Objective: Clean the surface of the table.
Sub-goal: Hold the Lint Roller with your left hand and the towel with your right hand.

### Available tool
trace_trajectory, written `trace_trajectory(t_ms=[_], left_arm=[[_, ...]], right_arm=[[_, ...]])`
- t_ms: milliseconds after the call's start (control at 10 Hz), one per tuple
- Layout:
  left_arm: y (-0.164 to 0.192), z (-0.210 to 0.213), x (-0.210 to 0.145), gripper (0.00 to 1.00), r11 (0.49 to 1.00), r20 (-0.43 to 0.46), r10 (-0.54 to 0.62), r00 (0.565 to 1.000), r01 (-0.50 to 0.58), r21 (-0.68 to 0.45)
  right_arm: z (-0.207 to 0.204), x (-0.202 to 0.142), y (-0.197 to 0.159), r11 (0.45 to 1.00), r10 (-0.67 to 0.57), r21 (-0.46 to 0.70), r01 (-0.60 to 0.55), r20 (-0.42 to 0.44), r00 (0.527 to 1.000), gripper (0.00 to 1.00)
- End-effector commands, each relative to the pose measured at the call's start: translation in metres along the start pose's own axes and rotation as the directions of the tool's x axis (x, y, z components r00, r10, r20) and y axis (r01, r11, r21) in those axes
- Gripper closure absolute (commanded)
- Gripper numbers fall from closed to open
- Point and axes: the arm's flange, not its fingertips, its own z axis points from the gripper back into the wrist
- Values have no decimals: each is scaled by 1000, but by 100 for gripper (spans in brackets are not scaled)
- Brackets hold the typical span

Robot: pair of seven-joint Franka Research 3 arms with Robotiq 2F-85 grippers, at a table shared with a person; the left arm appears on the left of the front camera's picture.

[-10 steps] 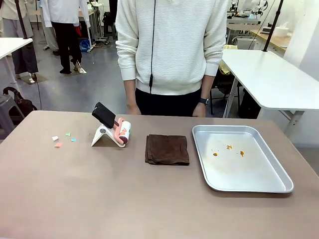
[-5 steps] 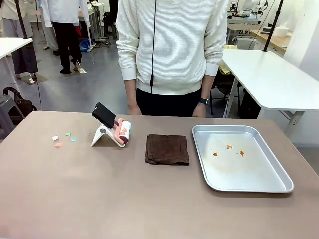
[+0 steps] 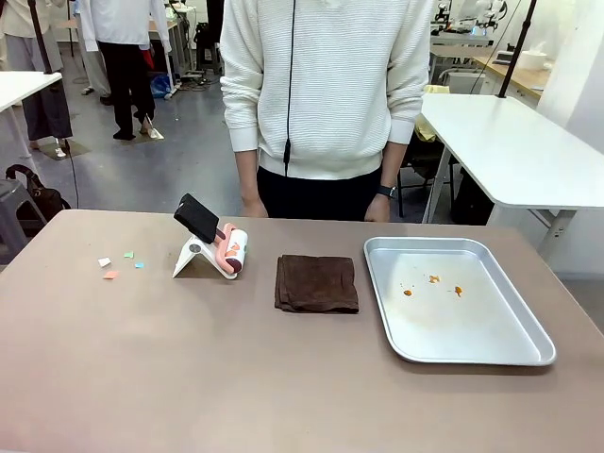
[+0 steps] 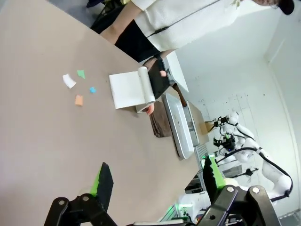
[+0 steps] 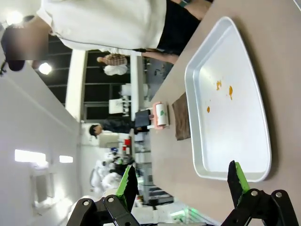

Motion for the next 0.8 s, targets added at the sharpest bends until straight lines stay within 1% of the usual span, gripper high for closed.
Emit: trace_trajectory(t_ms=[0, 100, 200, 300, 500, 600, 700], left_arm=[[-61, -17, 24, 0, 997, -27, -56, 998, 57, 53], [-93, -36, 34, 0, 991, -72, -112, 991, 117, 69], [-124, -65, 41, 0, 977, -151, -184, 971, 198, 79], [-145, -92, 43, 0, 964, -197, -225, 954, 247, 93], [-176, -134, 43, 0, 935, -278, -284, 918, 329, 132], [-185, -155, 43, 0, 915, -298, -301, 906, 362, 176], [-189, -173, 42, 0, 903, -351, -311, 883, 390, 180]], right_arm=[[-39, -33, 63, 982, 146, -120, -147, -14, 989, 0], [-63, -36, 90, 966, 200, -152, -208, -67, 978, 0], [-98, -42, 117, 938, 248, -211, -274, -144, 958, 0], [-130, -49, 142, 925, 277, -207, -318, -205, 939, 0], [-195, -75, 183, 917, 296, -189, -352, -270, 916, 0], [-231, -90, 200, 901, 308, -216, -377, -295, 905, 0], [-260, -104, 209, 880, 333, -224, -418, -336, 881, 0]])
